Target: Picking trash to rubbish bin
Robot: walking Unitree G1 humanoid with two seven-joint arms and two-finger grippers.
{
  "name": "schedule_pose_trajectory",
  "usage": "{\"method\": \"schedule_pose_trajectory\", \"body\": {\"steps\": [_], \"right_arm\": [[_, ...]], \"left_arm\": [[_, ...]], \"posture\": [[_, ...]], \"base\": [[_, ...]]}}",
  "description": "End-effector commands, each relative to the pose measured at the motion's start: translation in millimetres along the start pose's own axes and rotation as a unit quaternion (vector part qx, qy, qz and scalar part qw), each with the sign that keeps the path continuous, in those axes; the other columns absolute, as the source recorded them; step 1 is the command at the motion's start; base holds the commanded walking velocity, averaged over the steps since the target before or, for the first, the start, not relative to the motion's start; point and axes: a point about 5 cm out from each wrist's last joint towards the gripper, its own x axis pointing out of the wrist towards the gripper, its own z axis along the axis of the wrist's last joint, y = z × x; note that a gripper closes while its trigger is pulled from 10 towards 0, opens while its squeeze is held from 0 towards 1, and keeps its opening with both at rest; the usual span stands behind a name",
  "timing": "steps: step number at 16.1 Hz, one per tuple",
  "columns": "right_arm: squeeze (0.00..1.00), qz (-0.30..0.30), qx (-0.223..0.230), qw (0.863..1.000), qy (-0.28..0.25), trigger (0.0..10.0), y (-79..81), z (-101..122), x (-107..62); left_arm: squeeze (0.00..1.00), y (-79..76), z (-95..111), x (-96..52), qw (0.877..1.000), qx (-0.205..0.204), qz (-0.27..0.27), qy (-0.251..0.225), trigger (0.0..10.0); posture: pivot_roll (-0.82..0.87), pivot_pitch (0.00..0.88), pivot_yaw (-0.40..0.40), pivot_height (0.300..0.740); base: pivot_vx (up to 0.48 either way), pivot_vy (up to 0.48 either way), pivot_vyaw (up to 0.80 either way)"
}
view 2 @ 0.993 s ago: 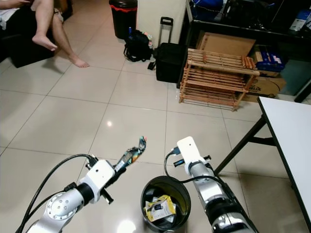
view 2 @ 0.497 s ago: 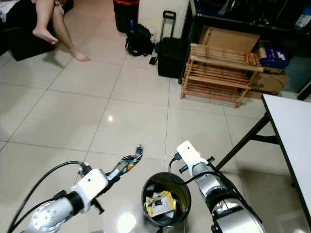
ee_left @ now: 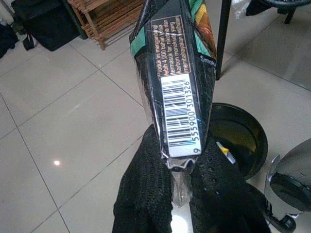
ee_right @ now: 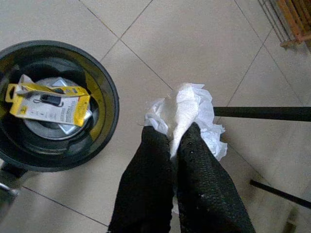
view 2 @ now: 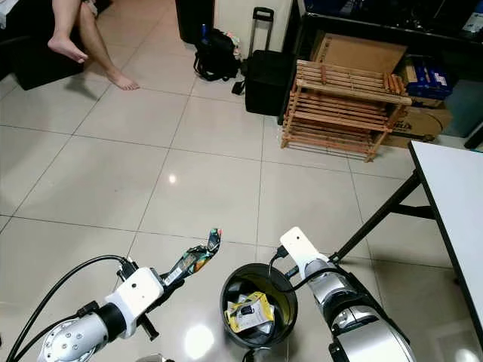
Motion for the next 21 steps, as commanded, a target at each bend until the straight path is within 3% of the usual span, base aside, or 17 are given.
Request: {"method": "schedule_pose_trajectory", "body": {"steps": [1, 11, 13, 14, 15, 16, 17, 19, 21], "right_arm": [[1.00, 0.008, 0.028, 1.000, 0.005, 10.0, -1.6, 0, 0.1], [1.00, 0.019, 0.033, 0.999, 0.002, 10.0, 2.0, 4, 0.4], [1.00, 0.017, 0.032, 0.999, 0.003, 10.0, 1.9, 3, 0.4], [0.93, 0.015, 0.045, 0.999, -0.001, 10.0, 0.5, 2, 0.1], [0.18, 0.014, 0.067, 0.998, -0.006, 10.0, -0.3, -1, -0.4], [0.00, 0.013, 0.096, 0.995, -0.019, 10.0, 0.3, -6, -1.5], [0.00, 0.027, 0.135, 0.989, -0.052, 10.0, 5.1, -10, -4.4], [0.00, 0.024, 0.165, 0.984, -0.071, 10.0, 10.3, -24, -11.9], [0.00, 0.001, 0.185, 0.980, -0.072, 10.0, 13.1, -43, -25.4]], "left_arm": [[0.00, 0.5, 3, -1.4, 1.000, 0.002, -0.001, -0.003, 10.0], [0.00, 2.2, 3, -0.6, 1.000, 0.004, -0.003, 0.003, 10.0], [0.00, 2.9, 1, 2.0, 1.000, -0.011, 0.009, 0.007, 10.0], [0.00, 3.0, -2, 5.4, 0.999, -0.028, 0.022, 0.013, 10.0], [0.00, 2.2, -5, 10.5, 0.998, -0.051, 0.036, 0.020, 10.0], [0.00, -0.3, -8, 18.6, 0.997, -0.056, 0.041, 0.026, 10.0], [0.00, -3.5, -8, 27.9, 0.998, -0.044, 0.034, 0.027, 10.0], [0.00, -2.2, -3, 39.7, 0.998, -0.047, 0.036, 0.018, 10.0], [0.00, 0.0, -1, 51.5, 0.999, -0.024, 0.018, 0.018, 10.0]], "posture": [[0.07, 0.124, -0.122, 0.740], [0.07, 0.115, -0.113, 0.740], [0.07, 0.107, -0.109, 0.740], [0.06, 0.101, -0.103, 0.740], [0.05, 0.091, -0.096, 0.740], [0.04, 0.084, -0.092, 0.740], [0.03, 0.076, -0.084, 0.740], [0.00, 0.066, -0.062, 0.740], [-0.02, 0.059, -0.050, 0.740]], "base": [[0.000, 0.000, 0.00], [0.000, 0.000, 0.00], [0.000, 0.000, 0.00], [0.000, 0.000, 0.00], [0.000, 0.000, 0.00], [0.000, 0.000, 0.00], [0.000, 0.000, 0.00], [0.000, 0.000, -0.40], [0.000, 0.000, -0.80]]}}
